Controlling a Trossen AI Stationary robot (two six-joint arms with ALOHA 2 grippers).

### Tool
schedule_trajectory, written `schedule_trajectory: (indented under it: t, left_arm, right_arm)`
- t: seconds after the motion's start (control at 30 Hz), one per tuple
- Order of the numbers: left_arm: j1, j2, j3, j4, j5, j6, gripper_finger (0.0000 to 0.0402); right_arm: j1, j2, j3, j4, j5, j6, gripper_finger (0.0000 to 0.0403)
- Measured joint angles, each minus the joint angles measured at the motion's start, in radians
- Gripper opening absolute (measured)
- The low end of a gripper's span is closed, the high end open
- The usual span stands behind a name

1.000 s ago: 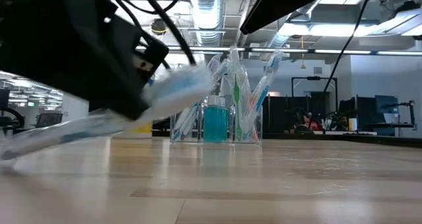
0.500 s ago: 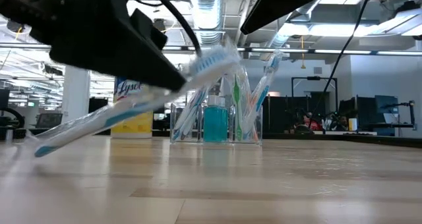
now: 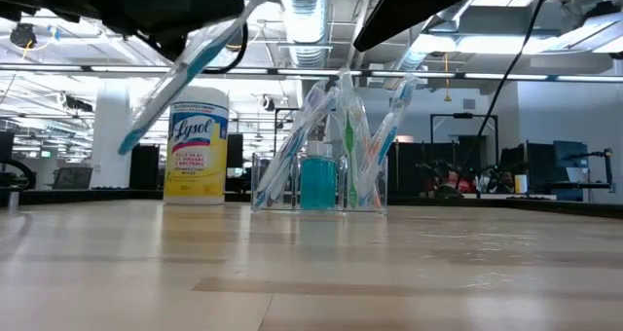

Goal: Pick & Place toothbrushing station
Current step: Put the blue toothbrush into the transparent organizer

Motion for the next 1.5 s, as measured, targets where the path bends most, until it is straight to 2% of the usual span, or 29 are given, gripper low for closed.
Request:
schedule_trajectory:
  t: [0.23,0.57,1.23,1.5]
  left_arm:
    - [0.062,-0.022,-0.074,0.171,-0.012,0.038,0.0000]
    - [0.170,-0.021,-0.078,0.300,0.000,0.143,0.0000]
    - [0.442,-0.021,-0.078,0.424,0.242,0.170,0.0000]
    - [0.518,-0.021,-0.078,0.457,0.303,0.165,0.0000]
  right_arm:
    - [-0.001,0.000,0.000,0.006,0.000,0.000,0.0122]
    - [0.000,0.000,0.000,0.025,0.000,0.000,0.0122]
    - [0.000,0.000,0.000,0.025,0.000,-0.001,0.0122]
    - [0.000,0.000,0.000,0.025,0.000,-0.008,0.0122]
